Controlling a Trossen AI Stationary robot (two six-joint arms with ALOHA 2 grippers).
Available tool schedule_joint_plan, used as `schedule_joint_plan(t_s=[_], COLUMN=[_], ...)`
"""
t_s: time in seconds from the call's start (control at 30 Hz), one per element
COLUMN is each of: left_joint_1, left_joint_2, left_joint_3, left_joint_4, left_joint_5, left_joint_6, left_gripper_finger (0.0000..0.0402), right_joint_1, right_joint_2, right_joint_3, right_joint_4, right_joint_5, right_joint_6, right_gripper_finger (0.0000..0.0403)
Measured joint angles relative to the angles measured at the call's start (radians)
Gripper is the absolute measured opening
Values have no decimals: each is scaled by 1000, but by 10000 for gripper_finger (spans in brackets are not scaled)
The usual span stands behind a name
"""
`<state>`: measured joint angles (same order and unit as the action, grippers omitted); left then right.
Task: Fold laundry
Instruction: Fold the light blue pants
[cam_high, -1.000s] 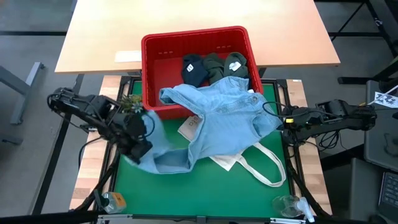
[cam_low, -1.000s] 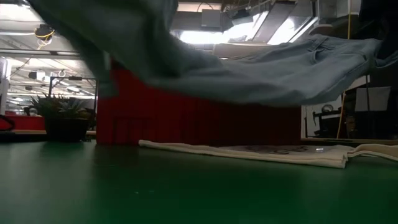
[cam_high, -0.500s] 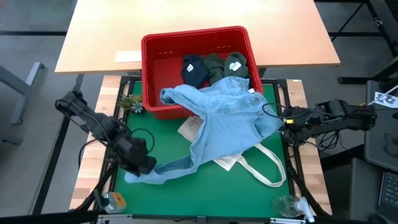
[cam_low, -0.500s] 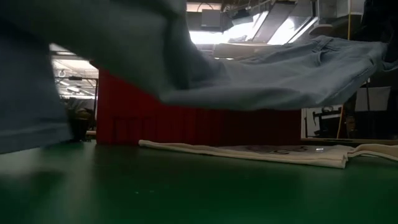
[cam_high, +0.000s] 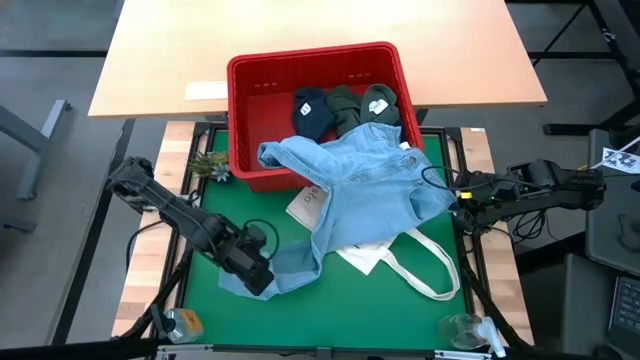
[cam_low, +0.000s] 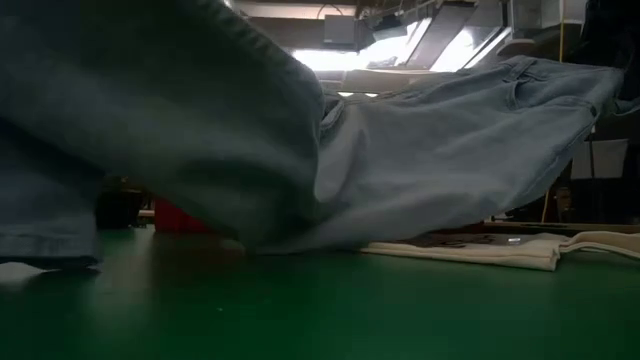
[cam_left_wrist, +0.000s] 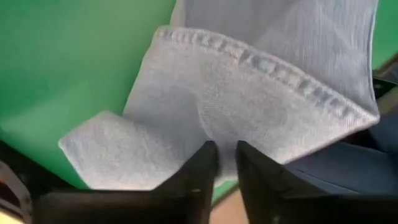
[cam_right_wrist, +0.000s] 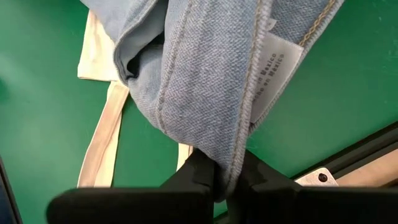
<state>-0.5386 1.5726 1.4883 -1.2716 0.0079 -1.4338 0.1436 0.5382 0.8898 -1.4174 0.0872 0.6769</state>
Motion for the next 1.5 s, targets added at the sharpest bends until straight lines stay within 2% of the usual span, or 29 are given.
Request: schedule_joint_plan(t_s=[0.17,0.27,0.37,0.6,0.77,0.9,1.07,1.2,1.37,1.5], left_joint_1=[27,40,51,41,33,33,33,32,36,42], left_joint_2=[43,45,43,35,29,27,27,27,32,46], left_joint_3=[0,0,0,0,0,0,0,0,0,-1], left_joint_4=[0,-2,-64,-309,-259,-183,0,124,137,138], left_joint_5=[11,8,-2,51,41,-5,-41,-133,-276,-280], left_joint_6=[165,282,338,285,291,299,388,471,527,528], left_gripper_finger=[137,158,164,153,141,128,115,109,109,109], right_joint_1=[0,0,0,0,0,0,0,0,0,0], right_joint_2=[0,0,0,0,0,0,0,0,0,0], right_joint_3=[0,0,0,0,0,0,0,0,0,0], right_joint_4=[0,0,0,1,1,1,1,1,1,1], right_joint_5=[0,0,0,-1,-1,-1,0,0,0,1], right_joint_6=[0,-1,-1,-1,-1,-1,-2,-2,-1,-1], right_gripper_finger=[16,16,16,16,16,16,16,16,16,16])
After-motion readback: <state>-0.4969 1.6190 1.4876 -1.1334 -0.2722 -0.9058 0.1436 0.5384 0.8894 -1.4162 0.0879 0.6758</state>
